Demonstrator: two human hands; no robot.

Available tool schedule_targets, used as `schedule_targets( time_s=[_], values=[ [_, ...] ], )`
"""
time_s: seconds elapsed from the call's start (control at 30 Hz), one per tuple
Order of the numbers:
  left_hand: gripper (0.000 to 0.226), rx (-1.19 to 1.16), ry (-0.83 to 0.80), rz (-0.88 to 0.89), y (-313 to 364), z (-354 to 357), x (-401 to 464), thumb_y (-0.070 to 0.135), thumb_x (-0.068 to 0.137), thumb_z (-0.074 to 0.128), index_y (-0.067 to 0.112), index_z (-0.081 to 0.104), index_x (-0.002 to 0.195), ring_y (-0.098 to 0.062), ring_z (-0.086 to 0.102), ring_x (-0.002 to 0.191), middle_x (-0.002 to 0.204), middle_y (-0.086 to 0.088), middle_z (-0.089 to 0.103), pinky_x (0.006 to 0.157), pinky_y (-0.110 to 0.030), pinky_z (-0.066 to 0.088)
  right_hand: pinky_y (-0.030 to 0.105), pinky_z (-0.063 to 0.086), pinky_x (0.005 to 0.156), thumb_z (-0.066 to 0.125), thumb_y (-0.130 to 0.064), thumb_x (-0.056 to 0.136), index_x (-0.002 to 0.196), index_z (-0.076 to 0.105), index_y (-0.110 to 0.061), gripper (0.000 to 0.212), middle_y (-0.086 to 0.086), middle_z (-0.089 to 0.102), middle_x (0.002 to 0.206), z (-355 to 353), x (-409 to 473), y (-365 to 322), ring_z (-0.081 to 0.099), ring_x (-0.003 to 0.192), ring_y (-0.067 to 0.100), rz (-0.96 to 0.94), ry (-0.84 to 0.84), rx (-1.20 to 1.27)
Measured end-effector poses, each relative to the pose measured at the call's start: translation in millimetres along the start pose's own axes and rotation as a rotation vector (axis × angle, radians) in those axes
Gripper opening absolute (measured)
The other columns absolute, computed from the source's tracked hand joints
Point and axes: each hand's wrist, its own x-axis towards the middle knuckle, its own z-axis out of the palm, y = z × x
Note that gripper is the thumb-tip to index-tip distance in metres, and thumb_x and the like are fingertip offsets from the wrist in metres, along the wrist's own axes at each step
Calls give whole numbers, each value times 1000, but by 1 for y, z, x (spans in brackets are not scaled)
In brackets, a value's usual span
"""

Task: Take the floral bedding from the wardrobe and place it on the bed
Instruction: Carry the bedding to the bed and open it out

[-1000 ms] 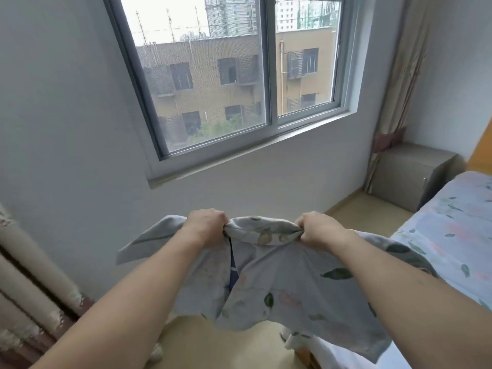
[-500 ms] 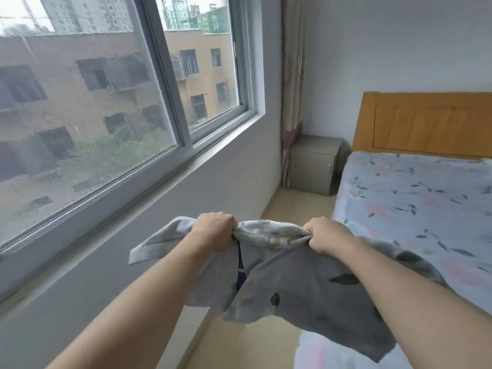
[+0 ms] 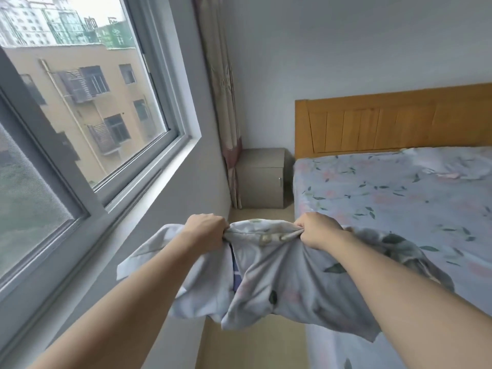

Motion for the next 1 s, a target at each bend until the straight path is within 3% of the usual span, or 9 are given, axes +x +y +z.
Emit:
schedule_targets(
  time_s=[0.47,0.7,0.9,1.0],
  values=[
    [16,-34,15,272,-112,24,333,28,85,53,23,66,93,-27,65,98,102,0,70,68,-28,42,22,28,49,44,-1,76,58,40,-17,24,-3,45,63,-24,278,21,48,68,25,295,67,-64],
    [21,-5,33,353,-99,26,509,35,84,58,25,67,100,-27,65,101,105,0,70,71,-30,43,25,33,51,45,-2,76,62,47,-15,20,2,55,68,-42,411,98,54,67,25,402,101,-55],
    [23,19,54,369,-86,15,655,39,91,54,25,65,105,-25,63,108,113,1,67,77,-31,45,23,29,50,44,1,77,58,41,-17,26,-2,46,63,-78,530,162,43,57,17,450,116,-49],
    [21,29,63,376,-85,9,727,36,92,52,26,65,105,-25,64,107,113,1,67,75,-31,43,23,30,51,44,0,77,58,41,-17,26,-3,46,63,-96,588,190,48,63,21,469,124,-43]
  ],
)
